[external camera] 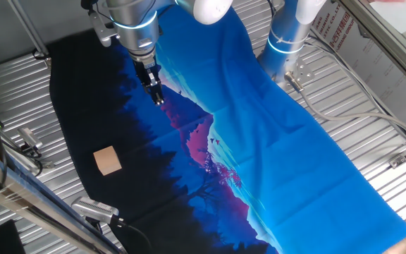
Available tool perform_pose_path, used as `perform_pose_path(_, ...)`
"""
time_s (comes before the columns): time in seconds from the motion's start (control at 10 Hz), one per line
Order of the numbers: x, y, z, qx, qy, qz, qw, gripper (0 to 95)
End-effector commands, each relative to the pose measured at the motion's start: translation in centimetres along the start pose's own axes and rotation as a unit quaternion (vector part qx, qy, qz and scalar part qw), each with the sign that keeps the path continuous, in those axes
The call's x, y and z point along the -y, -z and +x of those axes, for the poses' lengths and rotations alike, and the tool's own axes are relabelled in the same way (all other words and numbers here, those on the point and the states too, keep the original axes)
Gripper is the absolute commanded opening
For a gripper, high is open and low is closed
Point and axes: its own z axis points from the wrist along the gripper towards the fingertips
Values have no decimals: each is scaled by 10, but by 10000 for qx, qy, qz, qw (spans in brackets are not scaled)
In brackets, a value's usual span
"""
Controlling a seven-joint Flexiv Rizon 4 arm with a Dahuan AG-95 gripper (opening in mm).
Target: Pick up one small block
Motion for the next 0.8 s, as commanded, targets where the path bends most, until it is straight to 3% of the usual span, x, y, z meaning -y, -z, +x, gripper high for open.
perform_pose_path(0.1, 0, 0, 0, -5, 0, 0, 10000, 0)
perform_pose_path(0.2, -5, 4, -14, 293, 76, 404, 9987, 0)
perform_pose_path(0.3, -10, 9, -27, 270, -54, 231, 9994, 0)
perform_pose_path(0.5, -14, 15, -45, 256, -24, 279, 9993, 0)
perform_pose_path(0.8, -5, 13, -61, 263, 127, 369, 9989, 0)
